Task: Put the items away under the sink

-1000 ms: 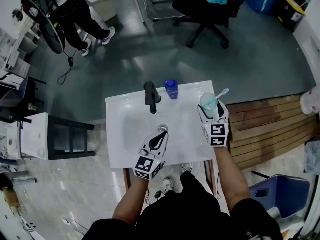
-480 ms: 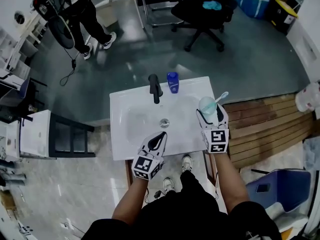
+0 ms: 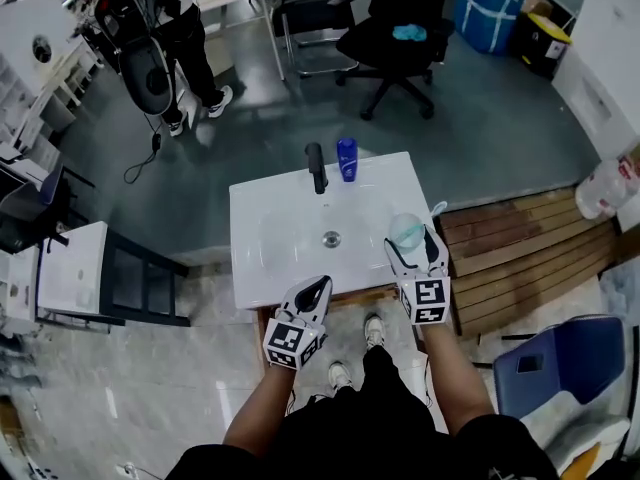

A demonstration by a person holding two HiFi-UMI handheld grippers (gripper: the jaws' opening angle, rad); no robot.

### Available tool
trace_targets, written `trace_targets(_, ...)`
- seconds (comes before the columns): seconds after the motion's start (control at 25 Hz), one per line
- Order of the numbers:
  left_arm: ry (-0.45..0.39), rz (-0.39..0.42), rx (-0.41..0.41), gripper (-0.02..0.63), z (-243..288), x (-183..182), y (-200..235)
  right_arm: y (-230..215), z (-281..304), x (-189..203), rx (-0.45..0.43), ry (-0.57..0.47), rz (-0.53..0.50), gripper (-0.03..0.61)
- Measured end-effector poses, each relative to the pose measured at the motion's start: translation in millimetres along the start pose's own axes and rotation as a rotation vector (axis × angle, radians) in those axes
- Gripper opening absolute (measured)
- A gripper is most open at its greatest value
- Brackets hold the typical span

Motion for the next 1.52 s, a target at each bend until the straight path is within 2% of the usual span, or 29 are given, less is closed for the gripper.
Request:
trace_targets(0.44,-0.024,-0.013,0.006,0.018,-47,11,-25,40,-73,-23,-0.02,-0.053,-0.002,0.362)
trace_targets(0.84,-0.048,-0.004,-0.077,0.018,-43,17,-60,41,-96,-9,-0.158,-0.111,0.0,0.362)
trace_targets(1.2,-0.035,-0.037,-0.202,0.018,-48,45,-89,32,-108,5,-0.245,-0.16,0.004,0.362)
trace_targets(1.52,-0.05,-0.065,-0.238,0.018,-52,67,-73,55,-112,23,-0.249,-0.162,0.024,0.362)
Point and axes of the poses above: the fingertips, and each gripper's own axes: z forward along the fingers, y to its left, x out of its underside, the point moved 9 cm from there along -z, backward along the fingers, and after that the axes turned 13 degrees about -z, right-handed, at the moved point
